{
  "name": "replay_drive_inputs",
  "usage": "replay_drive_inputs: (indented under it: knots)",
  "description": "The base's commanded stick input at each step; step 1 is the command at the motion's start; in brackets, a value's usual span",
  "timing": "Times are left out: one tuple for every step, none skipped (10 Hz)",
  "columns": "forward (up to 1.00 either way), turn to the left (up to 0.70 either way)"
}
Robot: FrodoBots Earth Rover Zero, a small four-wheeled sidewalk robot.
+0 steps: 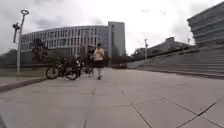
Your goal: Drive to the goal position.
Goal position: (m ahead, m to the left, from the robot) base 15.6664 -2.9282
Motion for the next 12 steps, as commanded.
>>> replay_drive_inputs:
  knots:
    - [0.70, 0.02]
    - [0.70, 0.02]
    - [0.70, 0.02]
    - [0.70, 0.02]
    - [0.70, 0.02]
    - [0.70, 0.02]
    - [0.70, 0.02]
    - [0.70, 0.02]
    - [0.70, 0.02]
    - [0.70, 0.02]
    - [0.70, 0.02]
    - [0.70, 0.02]
